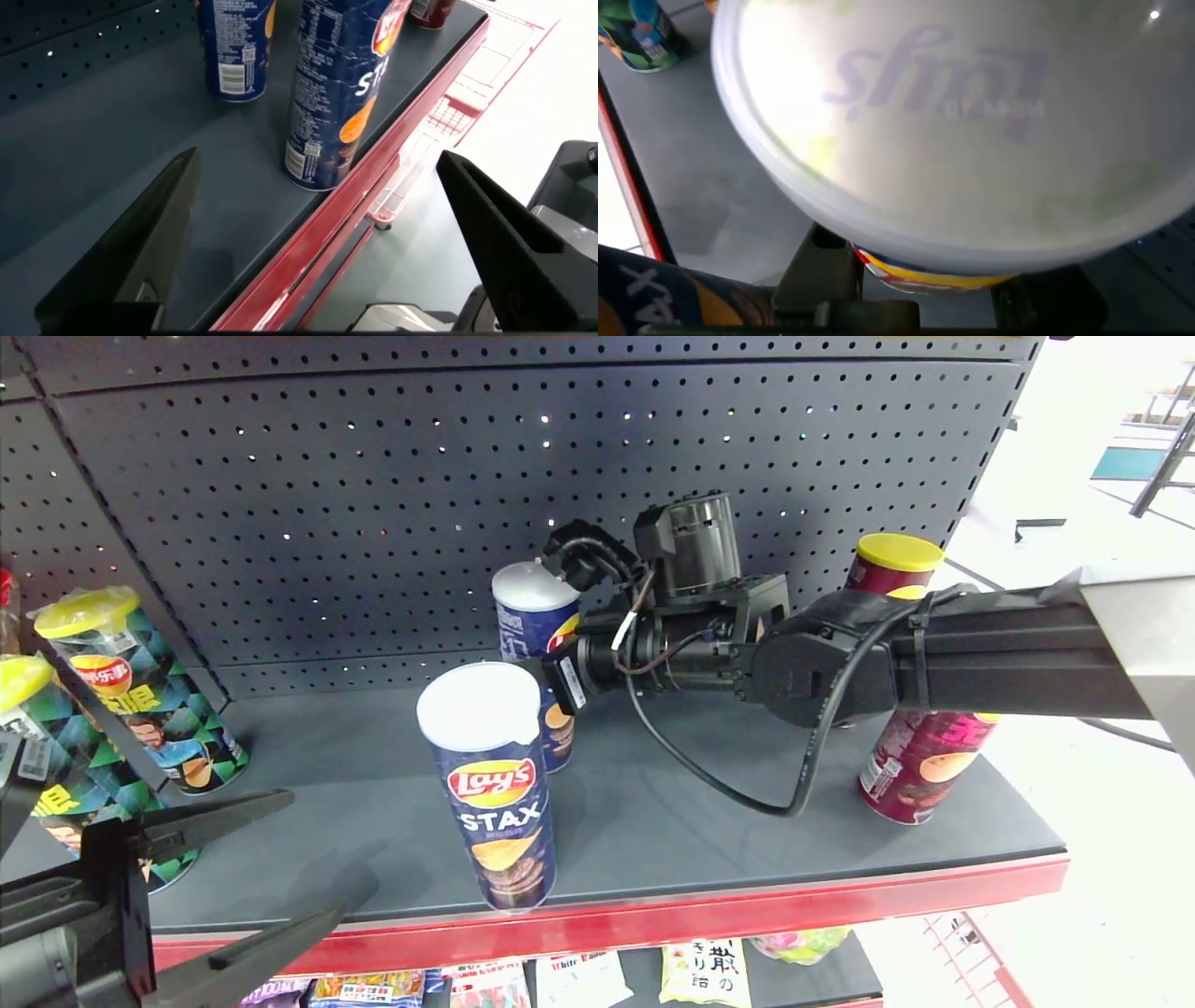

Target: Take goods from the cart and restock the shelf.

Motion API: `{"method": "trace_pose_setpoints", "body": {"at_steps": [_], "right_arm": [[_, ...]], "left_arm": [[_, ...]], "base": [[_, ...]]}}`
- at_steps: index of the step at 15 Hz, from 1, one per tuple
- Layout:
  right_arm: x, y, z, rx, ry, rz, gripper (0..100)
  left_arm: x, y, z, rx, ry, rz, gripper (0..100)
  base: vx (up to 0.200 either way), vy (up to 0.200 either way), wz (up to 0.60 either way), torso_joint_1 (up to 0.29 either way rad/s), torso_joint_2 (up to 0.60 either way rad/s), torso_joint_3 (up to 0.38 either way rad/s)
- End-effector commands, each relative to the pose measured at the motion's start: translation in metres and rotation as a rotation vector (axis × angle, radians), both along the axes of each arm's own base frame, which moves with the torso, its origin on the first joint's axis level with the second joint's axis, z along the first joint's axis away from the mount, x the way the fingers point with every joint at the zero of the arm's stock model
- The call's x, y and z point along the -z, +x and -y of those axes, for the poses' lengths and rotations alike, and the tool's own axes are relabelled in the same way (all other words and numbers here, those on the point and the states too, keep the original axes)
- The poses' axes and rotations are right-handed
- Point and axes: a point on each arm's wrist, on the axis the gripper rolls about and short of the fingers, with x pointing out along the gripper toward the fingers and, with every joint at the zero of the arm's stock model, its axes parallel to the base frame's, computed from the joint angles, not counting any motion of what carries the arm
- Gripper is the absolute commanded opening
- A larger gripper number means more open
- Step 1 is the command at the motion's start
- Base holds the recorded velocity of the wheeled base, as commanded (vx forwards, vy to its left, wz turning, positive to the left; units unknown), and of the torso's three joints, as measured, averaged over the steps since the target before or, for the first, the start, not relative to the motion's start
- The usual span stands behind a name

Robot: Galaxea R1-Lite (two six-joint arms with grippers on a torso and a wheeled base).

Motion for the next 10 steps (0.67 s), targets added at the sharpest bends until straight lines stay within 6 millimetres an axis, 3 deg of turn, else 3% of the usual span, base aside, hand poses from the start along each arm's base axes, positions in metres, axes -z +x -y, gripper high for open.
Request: {"method": "trace_pose_setpoints", "body": {"at_steps": [1,10], "right_arm": [[0.0029,0.0018,0.0007,0.004,-0.009,-0.002,0],[0.0065,0.0006,0.0035,0.03,-0.021,-0.009,0]], "left_arm": [[-0.0003,-0.0014,-0.0002,0.0,-0.003,0.002,100],[0.0001,-0.0015,-0.0002,-0.003,-0.009,-0.007,100]], "base": [[0.0,0.0,0.0,0.0,0.0,0.0],[0.0,0.0,0.0,0.0,0.0,0.0]]}}
